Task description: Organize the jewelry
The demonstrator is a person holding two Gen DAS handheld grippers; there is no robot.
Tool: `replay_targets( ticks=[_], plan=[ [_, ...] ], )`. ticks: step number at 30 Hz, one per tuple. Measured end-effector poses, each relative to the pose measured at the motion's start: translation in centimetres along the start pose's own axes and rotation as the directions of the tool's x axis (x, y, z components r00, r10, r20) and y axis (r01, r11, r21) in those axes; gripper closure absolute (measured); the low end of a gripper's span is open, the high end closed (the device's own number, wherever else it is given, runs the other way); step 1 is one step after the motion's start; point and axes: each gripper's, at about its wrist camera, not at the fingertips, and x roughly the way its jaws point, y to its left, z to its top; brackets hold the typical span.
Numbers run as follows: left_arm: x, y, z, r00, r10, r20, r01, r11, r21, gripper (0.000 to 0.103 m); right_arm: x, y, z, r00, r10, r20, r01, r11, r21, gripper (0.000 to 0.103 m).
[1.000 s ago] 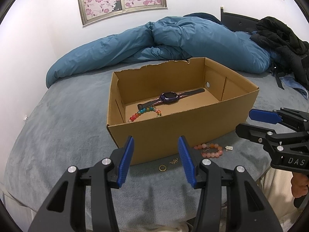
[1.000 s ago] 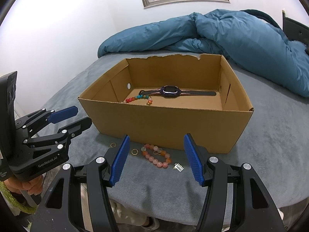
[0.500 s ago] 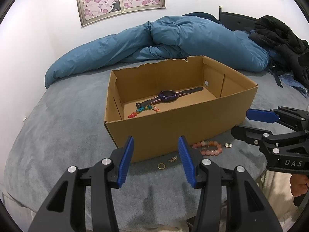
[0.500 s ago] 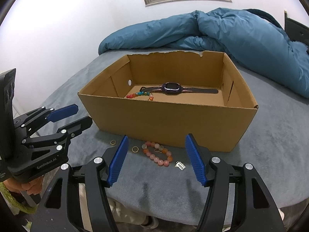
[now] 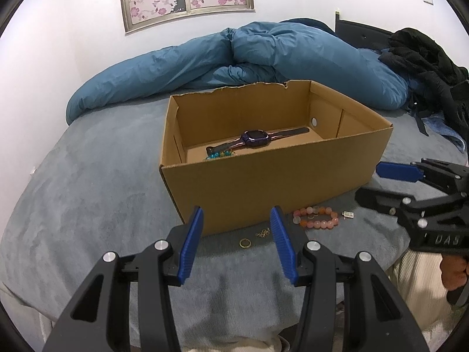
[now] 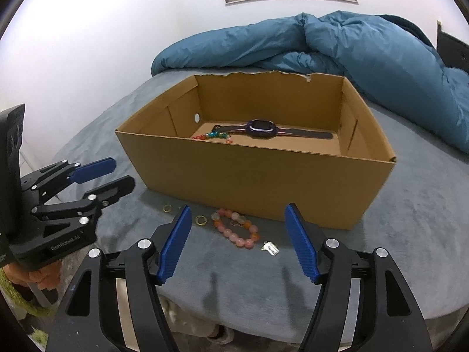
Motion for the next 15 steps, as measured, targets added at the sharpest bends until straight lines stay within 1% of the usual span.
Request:
replay_targets(
  ticks=[6, 12, 14, 15],
  plan=[
    [-0.2, 0.1, -1.4, 1.000, -0.029, 0.008, 0.029, 1.000, -0.012, 0.054, -0.4, -1.7, -0.7, 1.000, -0.009, -0.013, 0.009, 1.000, -0.016, 0.038],
    [1.2, 0.0, -2.9, 0.998, -0.058, 0.005, 0.058, 0.998, 0.001, 0.054, -0.1, -2.4, -1.6, 1.000, -0.023, -0.006, 0.023, 1.000, 0.000, 0.038],
    [1.6, 0.0, -3.2, 0.996, -0.089, 0.019, 0.089, 0.996, 0.008, 0.054, 0.1, -2.4, -1.9, 1.000, -0.009, 0.000, 0.009, 1.000, 0.007, 0.038],
    [1.8, -0.1, -3.3, 0.995, -0.094, 0.020, 0.093, 0.996, 0.015, 0.054, 0.1, -2.4, -2.1, 1.000, -0.009, 0.005, 0.009, 1.000, 0.001, 0.038]
  ],
)
